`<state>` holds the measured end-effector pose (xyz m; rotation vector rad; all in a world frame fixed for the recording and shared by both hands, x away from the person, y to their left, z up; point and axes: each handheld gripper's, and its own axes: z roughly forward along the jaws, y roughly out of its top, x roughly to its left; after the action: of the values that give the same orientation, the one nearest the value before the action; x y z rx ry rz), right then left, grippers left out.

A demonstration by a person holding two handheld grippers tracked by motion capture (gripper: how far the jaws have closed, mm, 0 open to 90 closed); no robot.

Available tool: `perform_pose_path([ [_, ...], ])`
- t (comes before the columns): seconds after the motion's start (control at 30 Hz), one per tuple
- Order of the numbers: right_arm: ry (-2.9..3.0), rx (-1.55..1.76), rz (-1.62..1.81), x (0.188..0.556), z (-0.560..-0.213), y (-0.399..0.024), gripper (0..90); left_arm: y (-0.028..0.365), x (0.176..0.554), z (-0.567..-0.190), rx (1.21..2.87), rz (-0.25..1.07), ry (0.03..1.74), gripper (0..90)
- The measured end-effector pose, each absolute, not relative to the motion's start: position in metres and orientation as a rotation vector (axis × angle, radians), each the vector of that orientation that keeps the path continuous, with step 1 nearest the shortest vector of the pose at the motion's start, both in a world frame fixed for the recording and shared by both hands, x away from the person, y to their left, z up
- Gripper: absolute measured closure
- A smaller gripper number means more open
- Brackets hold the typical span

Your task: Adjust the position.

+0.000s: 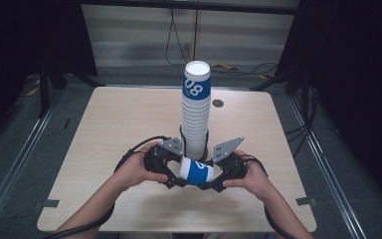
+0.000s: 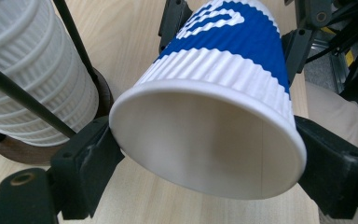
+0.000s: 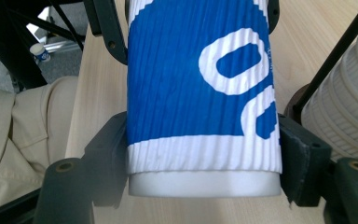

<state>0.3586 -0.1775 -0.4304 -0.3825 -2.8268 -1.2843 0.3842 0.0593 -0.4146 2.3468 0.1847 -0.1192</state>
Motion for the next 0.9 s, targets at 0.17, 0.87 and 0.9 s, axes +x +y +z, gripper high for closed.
perform_pose_path([
  [0.17,-2.81,-0.384,-1.311,0.358,-0.433,-0.178,28.6,0.059,0.384,-0.414,2.349,-0.12,0.185,14.0],
  [0.87,-2.757,-0.414,-1.329,0.358,-0.441,-0.177,26.5,0.059,0.385,-0.404,2.386,-0.141,0.174,17.8],
  [0.9,-2.763,-0.421,-1.318,0.358,-0.442,-0.177,25.4,0.059,0.385,-0.403,2.386,-0.143,0.173,18.0],
])
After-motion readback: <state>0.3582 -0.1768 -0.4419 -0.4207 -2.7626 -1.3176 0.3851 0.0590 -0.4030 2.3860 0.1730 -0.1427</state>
